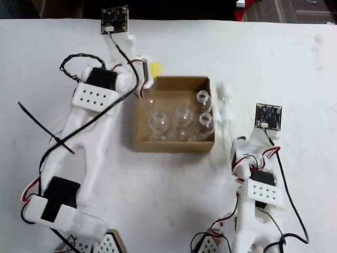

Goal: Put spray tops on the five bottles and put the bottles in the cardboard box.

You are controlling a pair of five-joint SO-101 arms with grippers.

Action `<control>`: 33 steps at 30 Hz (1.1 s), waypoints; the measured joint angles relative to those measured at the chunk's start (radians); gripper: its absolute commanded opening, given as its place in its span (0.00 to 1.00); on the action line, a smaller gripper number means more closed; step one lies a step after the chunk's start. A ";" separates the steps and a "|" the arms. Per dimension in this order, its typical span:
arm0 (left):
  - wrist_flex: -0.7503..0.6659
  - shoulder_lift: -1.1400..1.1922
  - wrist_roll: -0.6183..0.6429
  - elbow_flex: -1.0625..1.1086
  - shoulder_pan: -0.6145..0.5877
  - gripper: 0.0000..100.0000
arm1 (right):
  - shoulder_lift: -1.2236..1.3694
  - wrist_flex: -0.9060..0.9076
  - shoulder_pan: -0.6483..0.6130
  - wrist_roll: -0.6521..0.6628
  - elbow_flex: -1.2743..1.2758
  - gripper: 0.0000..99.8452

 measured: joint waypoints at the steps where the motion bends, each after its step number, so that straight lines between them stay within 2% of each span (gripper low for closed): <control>1: 0.000 0.000 0.000 0.000 0.000 0.03 | 0.000 0.000 0.000 0.000 0.000 0.18; 4: 0.000 0.000 0.000 0.000 0.000 0.07 | 0.000 0.000 0.000 0.000 0.000 0.18; 9: 0.000 0.000 0.000 0.000 -0.002 0.08 | 0.000 0.000 0.000 0.000 0.000 0.18; 18: -0.146 0.000 0.000 0.000 -0.002 0.07 | 0.000 0.000 0.000 0.000 0.000 0.18; 25: -0.147 0.005 0.000 0.000 -0.002 0.07 | 0.000 0.000 0.000 0.000 0.000 0.18; 33: -0.114 0.005 -0.086 0.000 0.003 0.07 | 0.000 0.000 0.000 0.000 0.000 0.18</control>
